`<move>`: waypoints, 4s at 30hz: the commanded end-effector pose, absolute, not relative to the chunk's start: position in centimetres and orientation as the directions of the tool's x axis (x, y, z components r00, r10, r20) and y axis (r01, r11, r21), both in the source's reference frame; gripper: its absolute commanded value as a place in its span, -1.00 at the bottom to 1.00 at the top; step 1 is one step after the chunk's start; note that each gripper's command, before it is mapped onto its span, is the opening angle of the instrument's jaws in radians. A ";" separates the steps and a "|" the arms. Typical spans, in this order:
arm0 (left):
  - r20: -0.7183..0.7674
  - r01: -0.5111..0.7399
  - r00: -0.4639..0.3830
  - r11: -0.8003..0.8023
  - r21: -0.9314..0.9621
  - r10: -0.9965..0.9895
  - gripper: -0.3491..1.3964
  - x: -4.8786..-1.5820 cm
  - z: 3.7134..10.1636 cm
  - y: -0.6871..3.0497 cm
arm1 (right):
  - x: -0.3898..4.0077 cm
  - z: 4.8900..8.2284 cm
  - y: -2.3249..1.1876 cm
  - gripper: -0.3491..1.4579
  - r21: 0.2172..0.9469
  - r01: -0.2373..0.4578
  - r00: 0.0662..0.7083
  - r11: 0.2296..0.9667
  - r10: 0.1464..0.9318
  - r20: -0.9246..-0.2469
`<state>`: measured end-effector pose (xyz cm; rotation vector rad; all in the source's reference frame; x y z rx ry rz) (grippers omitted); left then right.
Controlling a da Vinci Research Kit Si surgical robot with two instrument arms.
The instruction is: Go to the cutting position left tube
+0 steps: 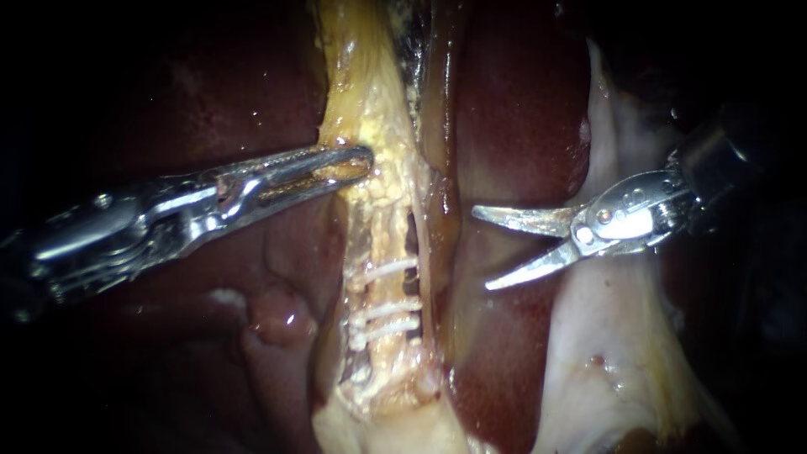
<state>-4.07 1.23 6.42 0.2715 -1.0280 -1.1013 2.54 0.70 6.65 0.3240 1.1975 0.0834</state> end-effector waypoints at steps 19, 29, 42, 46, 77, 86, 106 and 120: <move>0.562 0.621 -0.004 0.438 0.650 -0.827 -1.00 -3.47 5.79 1.67 | 3.03 6.91 0.43 0.95 0.558 0.203 0.504 0.805 0.402 -0.764; 0.573 0.626 -0.011 0.442 0.643 -0.819 -1.00 -3.41 5.66 1.66 | 3.41 7.40 0.23 0.88 0.691 0.233 0.564 0.684 0.484 -0.669; 0.573 0.629 -0.012 0.440 0.641 -0.819 -1.00 -3.42 5.61 1.62 | 3.58 7.82 0.17 0.80 0.729 0.227 0.606 0.646 0.492 -0.625; 0.573 0.630 -0.012 0.439 0.641 -0.819 -1.00 -3.42 5.59 1.61 | 3.57 7.84 0.22 0.80 0.732 0.213 0.605 0.647 0.501 -0.619; 0.574 0.634 -0.013 0.437 0.638 -0.819 -1.00 -3.42 5.54 1.57 | 3.78 7.78 0.27 0.77 0.768 0.320 0.549 0.555 0.552 -0.628; 0.574 0.634 -0.013 0.437 0.638 -0.819 -1.00 -3.42 5.54 1.57 | 4.07 7.74 0.26 0.77 0.777 0.410 0.489 0.477 0.604 -0.629; 0.574 0.633 -0.013 0.437 0.639 -0.819 -1.00 -3.42 5.56 1.59 | 4.42 7.78 0.26 0.71 0.788 0.488 0.450 0.375 0.665 -0.595; 0.573 0.633 -0.013 0.437 0.639 -0.819 -1.00 -3.41 5.56 1.59 | 4.51 7.83 0.18 0.71 0.804 0.470 0.461 0.365 0.675 -0.576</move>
